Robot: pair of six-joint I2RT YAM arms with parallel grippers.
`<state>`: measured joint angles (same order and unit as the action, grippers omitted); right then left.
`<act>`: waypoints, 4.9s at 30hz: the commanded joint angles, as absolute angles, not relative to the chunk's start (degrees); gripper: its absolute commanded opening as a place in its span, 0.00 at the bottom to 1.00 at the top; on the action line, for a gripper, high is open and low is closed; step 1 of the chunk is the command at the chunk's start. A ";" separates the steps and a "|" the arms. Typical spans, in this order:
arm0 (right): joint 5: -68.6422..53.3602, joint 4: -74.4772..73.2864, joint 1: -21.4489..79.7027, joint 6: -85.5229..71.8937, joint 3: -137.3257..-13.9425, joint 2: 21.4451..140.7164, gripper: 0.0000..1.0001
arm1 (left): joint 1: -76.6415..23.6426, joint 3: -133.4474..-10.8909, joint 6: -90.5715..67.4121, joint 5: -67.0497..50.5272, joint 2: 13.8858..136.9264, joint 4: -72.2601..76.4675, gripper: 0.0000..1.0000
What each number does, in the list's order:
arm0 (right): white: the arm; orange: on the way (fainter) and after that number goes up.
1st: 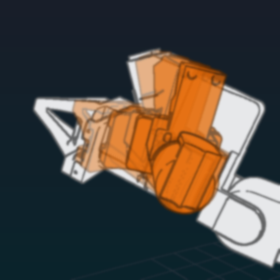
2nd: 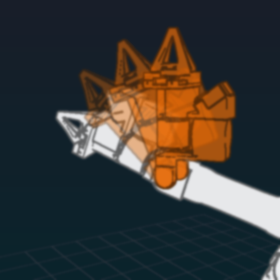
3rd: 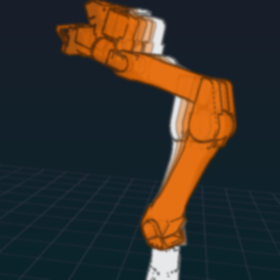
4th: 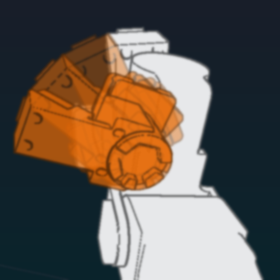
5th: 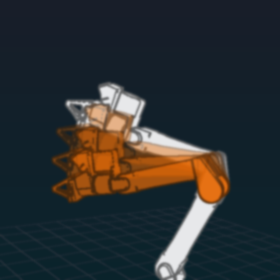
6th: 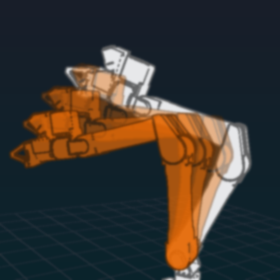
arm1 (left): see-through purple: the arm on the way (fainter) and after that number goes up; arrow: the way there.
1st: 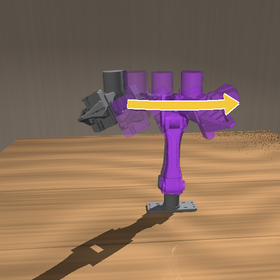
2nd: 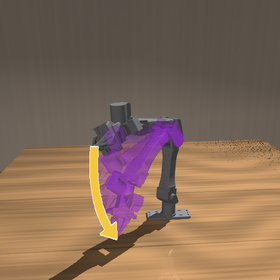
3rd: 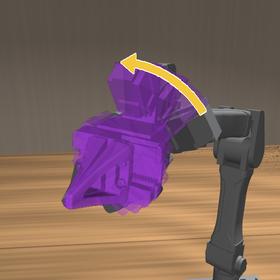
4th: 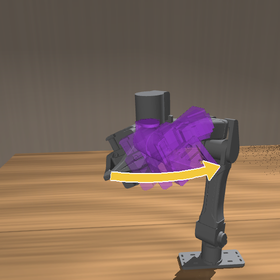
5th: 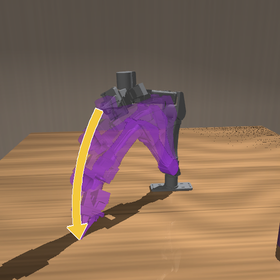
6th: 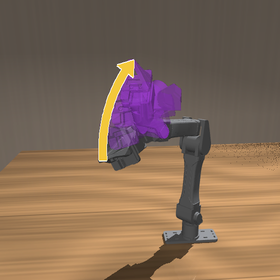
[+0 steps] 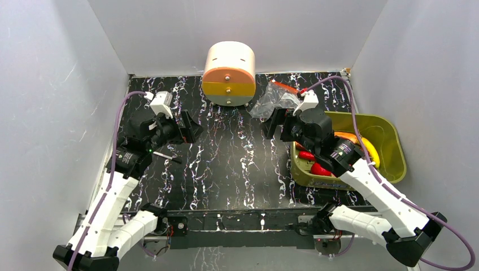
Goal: Place the food in the zip-top bag and seal the zipper
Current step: Pick up the zipper food storage bag at the center of the board.
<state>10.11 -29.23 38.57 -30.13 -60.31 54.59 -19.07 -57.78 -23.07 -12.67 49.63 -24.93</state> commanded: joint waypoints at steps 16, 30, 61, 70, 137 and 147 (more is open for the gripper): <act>23.02 -29.34 38.39 -10.57 -73.98 71.00 0.98 | -18.63 -52.03 -21.02 -11.67 48.40 -25.30 0.98; 32.39 -20.54 37.47 9.37 -78.42 90.46 0.52 | -18.63 -42.00 -18.40 -18.17 41.96 -17.11 0.98; 28.88 -24.71 29.31 13.23 -88.88 111.80 0.00 | -18.64 -40.78 -17.63 -16.20 37.62 -15.80 0.98; 19.49 -35.11 29.85 5.05 -91.21 107.07 0.00 | -18.63 -39.09 -17.11 -23.51 37.80 -13.07 0.98; -57.40 -21.53 36.14 -11.15 -62.65 66.11 0.00 | -18.83 -33.11 -0.72 -54.37 39.13 11.75 0.29; -37.20 -22.74 36.17 -12.40 -63.51 62.72 0.27 | -18.81 -38.18 -4.03 -49.18 42.12 8.35 0.00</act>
